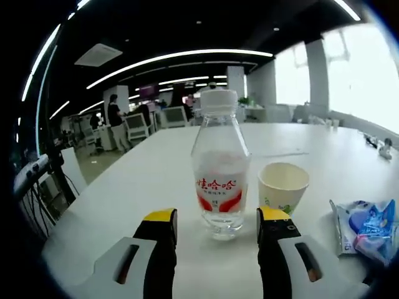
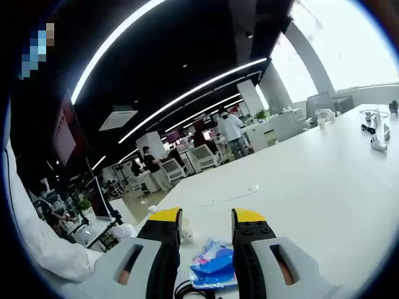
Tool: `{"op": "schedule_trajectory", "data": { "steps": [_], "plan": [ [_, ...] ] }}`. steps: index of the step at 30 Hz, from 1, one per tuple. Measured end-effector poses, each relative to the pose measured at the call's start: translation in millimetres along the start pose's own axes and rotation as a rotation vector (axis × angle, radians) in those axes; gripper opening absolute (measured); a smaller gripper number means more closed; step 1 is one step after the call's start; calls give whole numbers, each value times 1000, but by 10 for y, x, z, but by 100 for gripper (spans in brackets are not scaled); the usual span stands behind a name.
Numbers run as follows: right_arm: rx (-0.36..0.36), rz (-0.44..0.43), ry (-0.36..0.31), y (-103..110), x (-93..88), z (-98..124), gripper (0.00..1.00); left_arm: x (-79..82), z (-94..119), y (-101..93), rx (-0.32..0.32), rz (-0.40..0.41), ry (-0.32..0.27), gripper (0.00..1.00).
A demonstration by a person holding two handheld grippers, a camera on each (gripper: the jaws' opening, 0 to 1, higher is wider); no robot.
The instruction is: Arrange the tabletop items into an orderly group along one side of the table until the central work area is clear of visible clutter.
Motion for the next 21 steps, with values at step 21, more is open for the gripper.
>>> {"op": "schedule_trajectory", "data": {
  "steps": [21],
  "plan": [
    [39,-31,-18,139,6,126,30,225,334,29,-44,65,-37,51]
  ]
}}
Point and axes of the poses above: the point that each gripper's makers call its tool centre point, and the gripper's own axes: z roughly backward along the fingers, y roughly to its left, x roughly out of its top, the point moved 2 cm from there along z, roughly backward along the fingers, and after that the axes turned 3 degrees about -z, right-handed, at the moved point
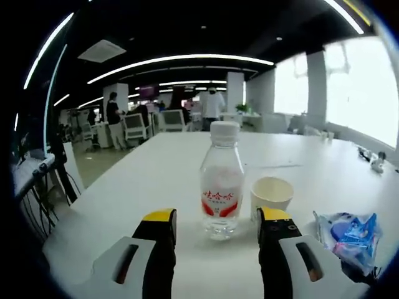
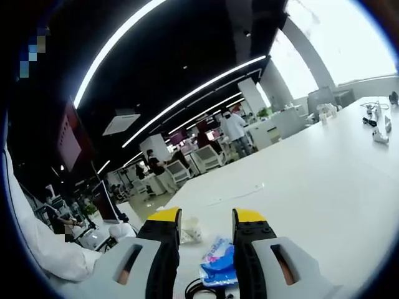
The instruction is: Arrange the tabletop items into an orderly group along one side of the table until the central work area is clear of visible clutter.
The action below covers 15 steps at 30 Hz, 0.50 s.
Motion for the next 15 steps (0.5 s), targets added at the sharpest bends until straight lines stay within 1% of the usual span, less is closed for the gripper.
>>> {"op": "schedule_trajectory", "data": {
  "steps": [1,2,3,4,7,10,13,14,15],
  "plan": [
    [6,-4,5,7,-9,-1,31,0,12,-9,-5,2,4,53],
    [19,-25,40,19,-67,1,32,-6,33,-23,-11,1,13,54],
    [12,-33,77,0,-126,10,33,-5,48,-30,-14,-2,15,55],
    [7,-21,84,-26,-150,4,34,0,76,-50,-24,-10,20,56],
    [1,-24,95,-39,-196,28,35,23,128,-98,-60,-8,26,61],
    [-3,-27,110,-41,-239,37,36,41,178,-102,-88,-17,35,65],
    [-1,-16,133,-14,-286,40,37,6,214,-123,-158,-25,70,69],
    [2,-13,137,-5,-294,39,37,9,231,-106,-160,-30,74,69],
    [8,-3,154,10,-324,39,37,15,249,-94,-165,-33,77,69]
  ]
}}
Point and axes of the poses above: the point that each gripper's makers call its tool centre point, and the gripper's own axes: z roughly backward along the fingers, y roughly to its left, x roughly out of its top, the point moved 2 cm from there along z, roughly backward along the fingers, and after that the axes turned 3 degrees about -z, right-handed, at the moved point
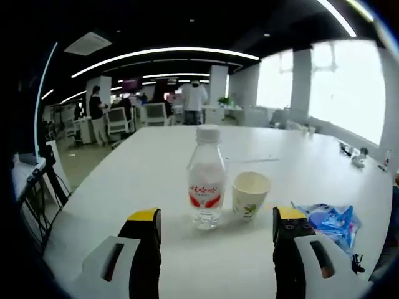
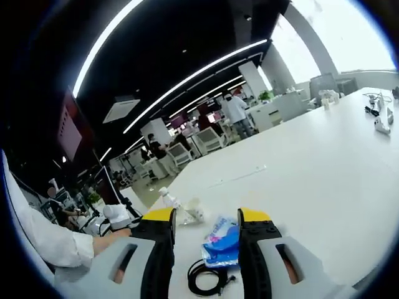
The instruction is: Arrange the tabletop items into an orderly group along one side of the table until the central work area is clear of visible clutter.
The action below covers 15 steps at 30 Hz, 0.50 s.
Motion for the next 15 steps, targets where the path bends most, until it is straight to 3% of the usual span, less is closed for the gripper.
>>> {"op": "schedule_trajectory", "data": {
  "steps": [3,15],
  "plan": [
    [-5,32,26,4,-54,-16,37,27,82,28,-17,1,-1,70],
    [11,24,55,44,-84,-22,38,38,256,-64,-98,15,43,70]
  ]
}}
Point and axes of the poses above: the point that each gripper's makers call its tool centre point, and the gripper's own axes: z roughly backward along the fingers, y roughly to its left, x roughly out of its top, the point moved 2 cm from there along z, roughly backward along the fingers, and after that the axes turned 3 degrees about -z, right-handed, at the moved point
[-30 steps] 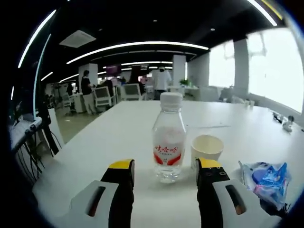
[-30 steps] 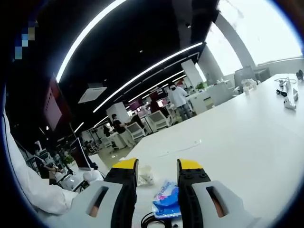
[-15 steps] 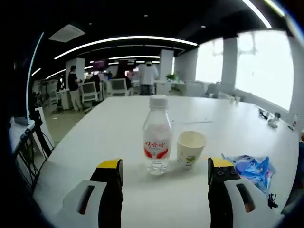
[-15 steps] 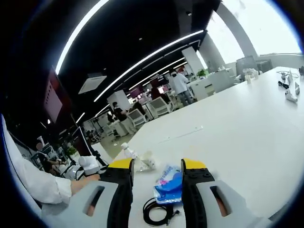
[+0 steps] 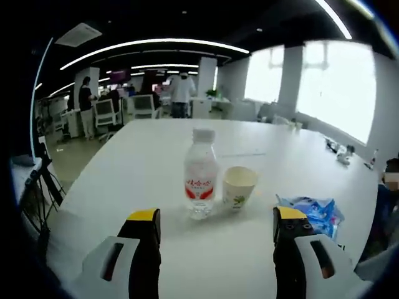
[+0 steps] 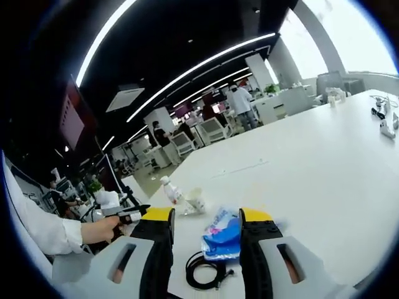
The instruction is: Arrange the tabletop items into an orderly group along one side of the table until the central work area is clear of visible clutter.
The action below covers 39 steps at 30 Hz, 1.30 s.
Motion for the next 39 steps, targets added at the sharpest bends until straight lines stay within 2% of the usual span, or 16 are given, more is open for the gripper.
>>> {"op": "schedule_trajectory", "data": {
  "steps": [11,14,16,17,20,24,30,34,39],
  "plan": [
    [-21,19,44,25,-68,-23,39,9,163,38,-72,-9,19,66],
    [-20,26,51,80,-73,-40,39,9,164,99,-80,32,15,66],
    [-18,34,57,118,-78,-57,39,-44,146,150,-72,117,46,64],
    [-17,39,58,128,-82,-66,39,-10,138,147,-74,157,13,63],
    [-14,55,70,136,-114,-108,39,2,137,162,-74,152,-10,63],
    [-1,81,88,142,-111,-122,39,9,191,89,-77,153,-10,63],
    [3,68,73,-15,-54,-161,38,106,194,-7,-93,109,-13,62],
    [14,59,103,-168,-89,-180,38,88,213,-185,-90,91,-9,63],
    [36,64,125,-408,-23,-200,38,57,142,-453,-100,76,6,62]
  ]
}}
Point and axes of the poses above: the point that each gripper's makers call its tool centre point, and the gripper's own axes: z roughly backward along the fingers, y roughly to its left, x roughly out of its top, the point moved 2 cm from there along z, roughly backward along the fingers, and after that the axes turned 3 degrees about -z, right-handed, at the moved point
